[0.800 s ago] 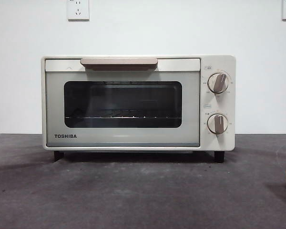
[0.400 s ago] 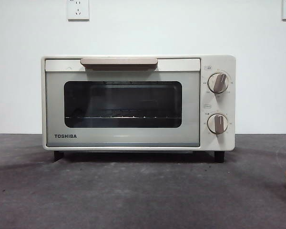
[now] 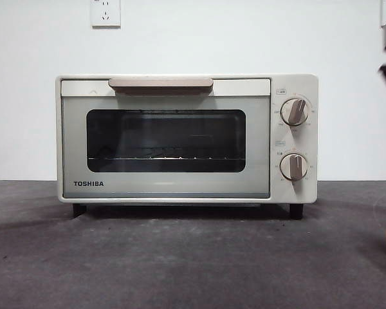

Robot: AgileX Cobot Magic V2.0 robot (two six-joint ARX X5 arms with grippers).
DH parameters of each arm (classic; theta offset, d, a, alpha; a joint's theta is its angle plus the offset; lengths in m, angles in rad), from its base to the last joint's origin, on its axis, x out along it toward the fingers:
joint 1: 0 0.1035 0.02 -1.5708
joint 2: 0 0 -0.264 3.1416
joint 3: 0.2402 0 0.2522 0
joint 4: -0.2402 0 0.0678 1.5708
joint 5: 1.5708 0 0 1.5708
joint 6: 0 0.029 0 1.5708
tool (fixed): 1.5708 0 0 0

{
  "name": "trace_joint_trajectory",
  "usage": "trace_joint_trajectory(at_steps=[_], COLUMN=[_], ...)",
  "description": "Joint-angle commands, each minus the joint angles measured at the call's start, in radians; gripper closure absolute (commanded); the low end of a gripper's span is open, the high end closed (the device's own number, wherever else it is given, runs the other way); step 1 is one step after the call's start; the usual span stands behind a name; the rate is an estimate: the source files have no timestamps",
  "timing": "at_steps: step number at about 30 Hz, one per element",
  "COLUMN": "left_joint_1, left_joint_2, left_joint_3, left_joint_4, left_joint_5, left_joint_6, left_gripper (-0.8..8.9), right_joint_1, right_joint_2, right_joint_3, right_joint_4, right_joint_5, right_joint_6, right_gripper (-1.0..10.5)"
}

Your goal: The left arm flap open the oven, the right arm pick bread and place it into oven, the left arm flap close the oven

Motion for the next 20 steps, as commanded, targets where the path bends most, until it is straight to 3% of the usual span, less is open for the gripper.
trace_joint_trajectory(at_steps=[1, 12, 20], left_joint_1=[-0.004, -0.003, -0.003], left_joint_2=[0.006, 0.006, 0.006], left_joint_3=[0.027, 0.027, 0.027], left_joint_4=[0.0, 0.0, 0.0], left_joint_5=[0.005, 0.005, 0.004], left_joint_6=[0.016, 0.016, 0.016], left_gripper=[3.75, 3.75, 3.77], right_joint_1=[0.01, 0.045, 0.051], right_joint_2=[0.073, 0.289, 0.336], right_joint_3=[0.005, 0.005, 0.009], right_joint_4=[0.023, 0.05, 0.068], right_joint_5=[0.003, 0.052, 0.06], right_joint_6=[0.021, 0.043, 0.043], right_gripper=[4.6, 4.8, 8.1])
